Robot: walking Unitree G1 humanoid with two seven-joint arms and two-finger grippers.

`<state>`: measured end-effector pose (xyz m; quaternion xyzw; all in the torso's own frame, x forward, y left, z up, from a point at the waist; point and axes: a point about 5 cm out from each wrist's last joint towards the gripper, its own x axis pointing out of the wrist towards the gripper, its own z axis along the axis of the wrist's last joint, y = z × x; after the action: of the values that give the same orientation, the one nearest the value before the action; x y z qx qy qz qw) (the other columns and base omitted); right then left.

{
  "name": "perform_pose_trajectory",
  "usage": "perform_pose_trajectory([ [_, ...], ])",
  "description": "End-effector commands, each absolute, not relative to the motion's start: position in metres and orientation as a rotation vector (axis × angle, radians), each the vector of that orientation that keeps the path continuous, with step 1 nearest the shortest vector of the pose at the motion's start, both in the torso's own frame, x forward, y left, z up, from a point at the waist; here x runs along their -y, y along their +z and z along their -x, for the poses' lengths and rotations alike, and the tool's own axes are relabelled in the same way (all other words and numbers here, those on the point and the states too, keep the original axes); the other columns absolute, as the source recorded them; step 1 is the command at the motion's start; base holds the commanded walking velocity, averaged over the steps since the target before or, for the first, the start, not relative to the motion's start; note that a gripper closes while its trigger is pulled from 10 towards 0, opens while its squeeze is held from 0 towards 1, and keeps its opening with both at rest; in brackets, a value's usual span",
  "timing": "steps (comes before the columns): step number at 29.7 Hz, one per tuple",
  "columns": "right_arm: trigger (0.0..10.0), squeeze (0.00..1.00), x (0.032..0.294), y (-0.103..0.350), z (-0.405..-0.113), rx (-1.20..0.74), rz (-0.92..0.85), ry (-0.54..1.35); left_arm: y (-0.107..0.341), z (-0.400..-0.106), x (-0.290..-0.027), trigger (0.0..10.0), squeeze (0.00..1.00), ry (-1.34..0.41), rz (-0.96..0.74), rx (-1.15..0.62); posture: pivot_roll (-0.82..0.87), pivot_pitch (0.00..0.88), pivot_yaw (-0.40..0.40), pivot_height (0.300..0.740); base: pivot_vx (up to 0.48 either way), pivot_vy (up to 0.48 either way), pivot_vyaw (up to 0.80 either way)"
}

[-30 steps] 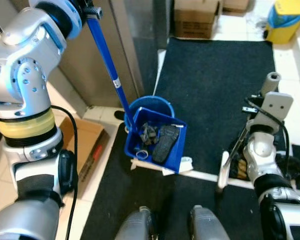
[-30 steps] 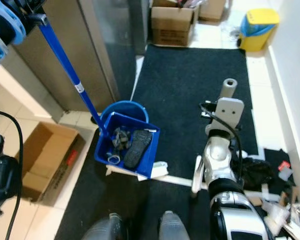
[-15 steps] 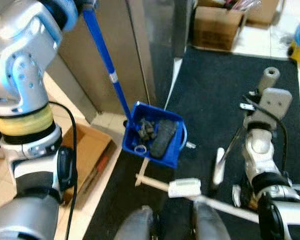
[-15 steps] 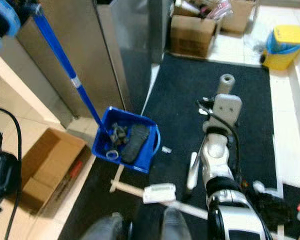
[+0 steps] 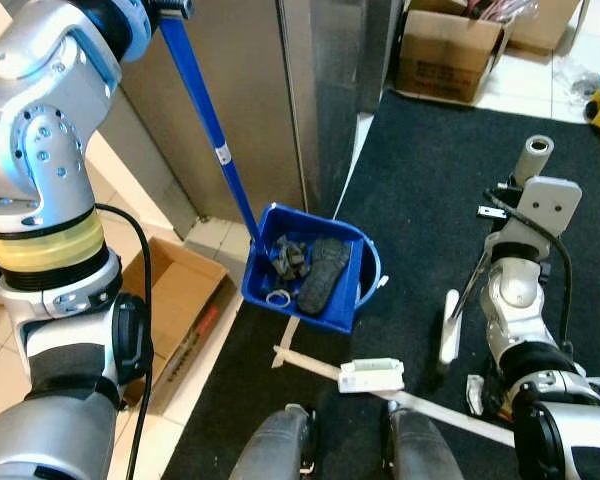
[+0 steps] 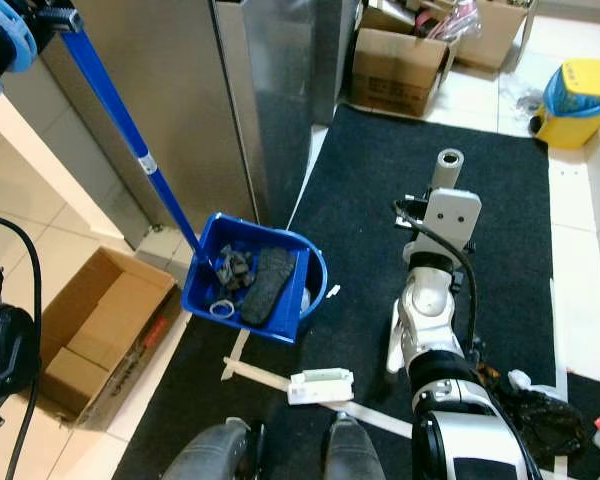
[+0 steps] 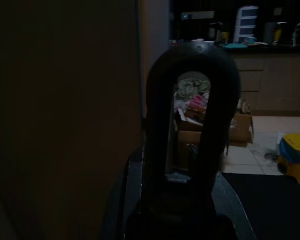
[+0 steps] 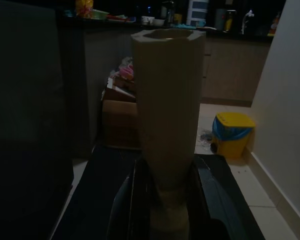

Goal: Sweep floor

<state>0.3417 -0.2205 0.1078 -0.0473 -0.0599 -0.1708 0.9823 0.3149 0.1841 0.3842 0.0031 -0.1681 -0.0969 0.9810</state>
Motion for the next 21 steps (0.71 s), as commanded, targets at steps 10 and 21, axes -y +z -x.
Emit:
perform_pose_trajectory([
  [10, 10.0, 0.00, 0.222, 0.110, -0.341, 0.145, 0.100, -0.347, 0.388, -0.317, -0.206, 10.0, 0.00, -0.098, -0.132, 0.457, 0.04, 0.119, 0.099, 0.740, 0.000, 0.000, 0.00],
  [21, 10.0, 0.00, 0.222, 0.112, -0.341, 0.153, 0.104, -0.341, 0.374, -0.353, -0.224, 10.0, 0.00, -0.022, -0.185, 0.512, 0.02, 0.121, 0.093, 0.740, 0.000, 0.000, 0.00],
])
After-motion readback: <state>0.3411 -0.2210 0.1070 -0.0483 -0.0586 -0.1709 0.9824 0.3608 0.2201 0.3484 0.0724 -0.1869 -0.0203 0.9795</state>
